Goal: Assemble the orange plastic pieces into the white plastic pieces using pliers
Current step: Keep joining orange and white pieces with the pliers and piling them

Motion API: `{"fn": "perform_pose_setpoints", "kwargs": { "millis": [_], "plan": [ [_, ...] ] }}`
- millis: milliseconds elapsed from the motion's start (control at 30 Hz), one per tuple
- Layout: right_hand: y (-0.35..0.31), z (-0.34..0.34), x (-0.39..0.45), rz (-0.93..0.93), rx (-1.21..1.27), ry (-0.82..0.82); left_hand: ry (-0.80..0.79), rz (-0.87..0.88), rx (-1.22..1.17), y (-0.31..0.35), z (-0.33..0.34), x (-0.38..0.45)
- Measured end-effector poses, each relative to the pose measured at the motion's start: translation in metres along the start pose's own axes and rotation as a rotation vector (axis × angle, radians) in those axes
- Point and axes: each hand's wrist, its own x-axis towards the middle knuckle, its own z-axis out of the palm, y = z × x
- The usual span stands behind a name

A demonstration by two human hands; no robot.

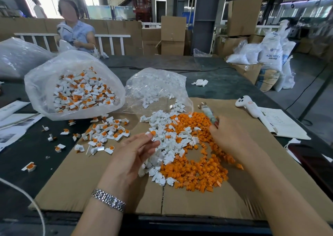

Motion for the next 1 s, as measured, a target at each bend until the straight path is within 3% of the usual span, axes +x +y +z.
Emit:
{"fn": "perform_pose_setpoints", "kwargs": {
  "millis": [133,200,433,1000],
  "plan": [
    [-0.031,-0.02,-0.02,-0.131,0.238,-0.482,-0.029,0.017,0.01,0.004,0.007,-0.001],
    [-0.042,-0.021,-0.029,-0.18,0.193,-0.595,-0.031,0.022,0.008,0.007,0.01,-0.002],
    [-0.062,-0.02,-0.037,-0.27,0.082,-0.605,-0.023,0.069,0.029,0.012,0.013,-0.005],
    [-0.067,-0.013,-0.046,-0.307,0.103,-0.612,0.02,0.068,0.132,0.012,0.02,-0.007]
  ]
}}
